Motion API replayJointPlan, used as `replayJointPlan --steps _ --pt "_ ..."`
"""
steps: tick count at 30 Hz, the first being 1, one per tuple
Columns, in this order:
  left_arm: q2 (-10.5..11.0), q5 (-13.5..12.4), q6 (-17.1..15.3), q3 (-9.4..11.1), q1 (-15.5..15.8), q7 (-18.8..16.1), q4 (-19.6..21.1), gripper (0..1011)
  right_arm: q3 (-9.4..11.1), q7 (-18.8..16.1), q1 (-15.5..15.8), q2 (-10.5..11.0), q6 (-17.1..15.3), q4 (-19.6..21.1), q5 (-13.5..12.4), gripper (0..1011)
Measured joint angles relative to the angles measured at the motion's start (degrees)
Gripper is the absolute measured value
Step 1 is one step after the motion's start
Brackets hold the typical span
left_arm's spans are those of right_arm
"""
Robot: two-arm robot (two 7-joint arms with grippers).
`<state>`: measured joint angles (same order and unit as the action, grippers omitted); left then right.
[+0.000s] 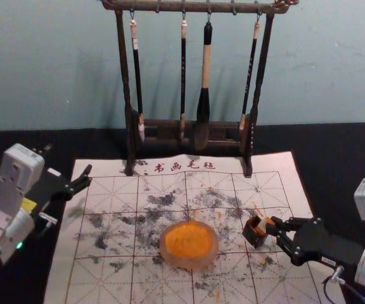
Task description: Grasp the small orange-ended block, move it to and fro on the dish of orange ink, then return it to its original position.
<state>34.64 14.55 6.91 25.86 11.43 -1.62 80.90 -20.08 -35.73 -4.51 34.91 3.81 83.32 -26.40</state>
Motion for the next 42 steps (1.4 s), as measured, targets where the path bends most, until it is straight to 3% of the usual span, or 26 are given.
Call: replayJointPlan --steps 10,32,42 --pt "0.00 0.00 0.00 0.00 0.00 0.00 0.00 1001 -0.08 0.16 -0.07 0.49 -0.05 0.54 -0.82 81" --pt "0.00 0.00 0.00 0.00 0.00 0.00 0.00 1001 1.83 1.00 1.06 2.46 -0.03 4.74 -2.30 81" --pt "0.00 0.00 0.00 0.00 0.00 0.00 0.00 1001 1.51 -0.68 -0.71 2.39 1.16 5.77 -3.13 81"
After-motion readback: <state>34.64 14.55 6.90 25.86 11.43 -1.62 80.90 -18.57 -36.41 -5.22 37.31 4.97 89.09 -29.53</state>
